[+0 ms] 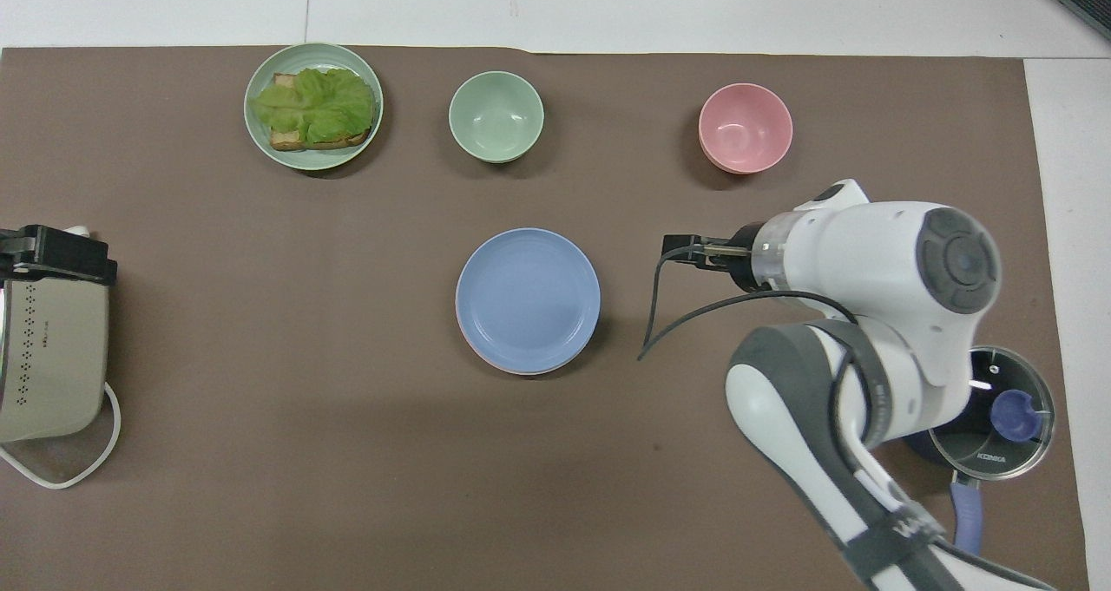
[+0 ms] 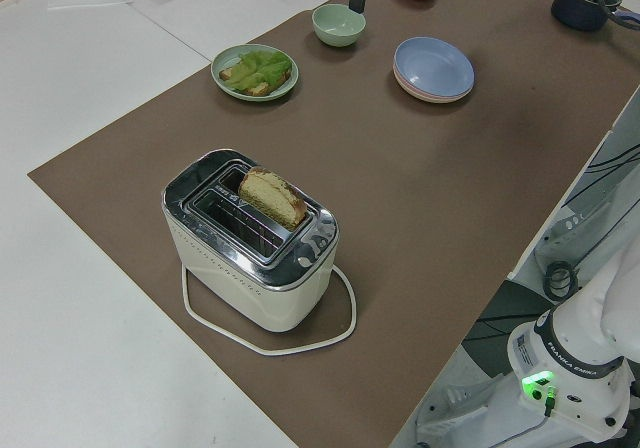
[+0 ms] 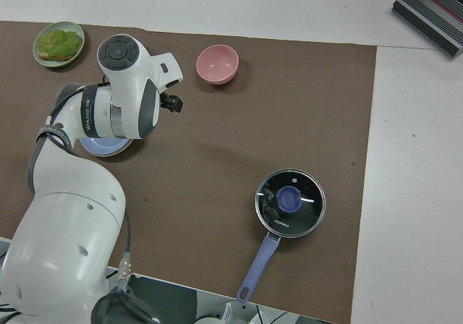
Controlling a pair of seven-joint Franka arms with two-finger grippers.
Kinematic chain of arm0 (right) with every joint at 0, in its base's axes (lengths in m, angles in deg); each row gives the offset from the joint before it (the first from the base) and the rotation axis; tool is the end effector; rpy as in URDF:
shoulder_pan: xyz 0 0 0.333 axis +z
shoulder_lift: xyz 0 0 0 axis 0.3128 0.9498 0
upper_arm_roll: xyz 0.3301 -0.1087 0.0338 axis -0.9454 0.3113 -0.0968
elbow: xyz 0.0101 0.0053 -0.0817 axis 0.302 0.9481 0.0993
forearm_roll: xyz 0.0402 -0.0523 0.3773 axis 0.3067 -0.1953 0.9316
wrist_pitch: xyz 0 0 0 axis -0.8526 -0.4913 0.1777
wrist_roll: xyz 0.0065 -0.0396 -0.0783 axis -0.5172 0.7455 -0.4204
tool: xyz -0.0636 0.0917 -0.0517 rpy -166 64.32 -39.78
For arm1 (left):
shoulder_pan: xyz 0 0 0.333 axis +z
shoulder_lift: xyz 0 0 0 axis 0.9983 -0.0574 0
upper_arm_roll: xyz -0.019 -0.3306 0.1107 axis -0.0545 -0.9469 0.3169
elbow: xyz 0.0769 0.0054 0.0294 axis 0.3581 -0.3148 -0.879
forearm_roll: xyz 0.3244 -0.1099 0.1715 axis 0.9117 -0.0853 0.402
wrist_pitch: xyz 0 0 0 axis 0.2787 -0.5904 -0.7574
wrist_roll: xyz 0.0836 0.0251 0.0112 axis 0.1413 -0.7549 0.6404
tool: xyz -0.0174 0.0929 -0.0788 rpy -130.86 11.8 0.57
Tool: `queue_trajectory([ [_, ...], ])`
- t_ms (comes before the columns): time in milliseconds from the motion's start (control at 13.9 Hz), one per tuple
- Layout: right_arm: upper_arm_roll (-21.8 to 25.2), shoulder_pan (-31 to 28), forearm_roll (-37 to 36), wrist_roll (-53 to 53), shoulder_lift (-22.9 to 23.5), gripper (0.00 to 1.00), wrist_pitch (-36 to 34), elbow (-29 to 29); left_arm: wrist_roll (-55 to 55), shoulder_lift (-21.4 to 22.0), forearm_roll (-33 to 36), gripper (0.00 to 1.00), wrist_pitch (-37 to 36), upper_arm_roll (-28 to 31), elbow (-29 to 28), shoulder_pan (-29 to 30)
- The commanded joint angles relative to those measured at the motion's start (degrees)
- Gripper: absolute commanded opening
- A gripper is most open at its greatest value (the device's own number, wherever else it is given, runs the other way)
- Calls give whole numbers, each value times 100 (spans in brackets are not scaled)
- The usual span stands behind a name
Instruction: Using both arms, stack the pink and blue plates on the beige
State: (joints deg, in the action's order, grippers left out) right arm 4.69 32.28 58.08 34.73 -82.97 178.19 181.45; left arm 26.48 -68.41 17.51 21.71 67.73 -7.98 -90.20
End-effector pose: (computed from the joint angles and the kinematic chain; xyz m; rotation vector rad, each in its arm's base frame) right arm 0.5510 0.1559 0.4713 -2.8815 0.2357 -0.2472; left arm 0.5154 -0.0344 0.6719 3.1346 -0.0605 -0.0230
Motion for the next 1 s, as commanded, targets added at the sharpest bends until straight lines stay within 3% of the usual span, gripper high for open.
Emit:
queue_trajectory([
  [0,-63,-411,-477,166,-691,100,-964,0,33,102,24,100,-55,-41,-61,68],
  [143,-63,-841,-724,88,-938,100,-1921,-420,24,102,24,100,-55,-41,-61,68],
  [287,-72,-1315,-804,-79,-851,100,-2923,-1210,24,102,24,100,-55,-41,-61,68],
  [430,-64,-1615,-813,-150,-772,100,-3488,-1696,24,102,24,100,-55,-41,-61,68],
  [645,-72,-1740,-1233,-168,-693,100,-4156,-2249,24,102,24,100,-55,-41,-61,68],
  [932,-72,-1652,-1506,-159,-114,100,-5080,-3435,24,102,24,100,-46,-41,-61,68],
])
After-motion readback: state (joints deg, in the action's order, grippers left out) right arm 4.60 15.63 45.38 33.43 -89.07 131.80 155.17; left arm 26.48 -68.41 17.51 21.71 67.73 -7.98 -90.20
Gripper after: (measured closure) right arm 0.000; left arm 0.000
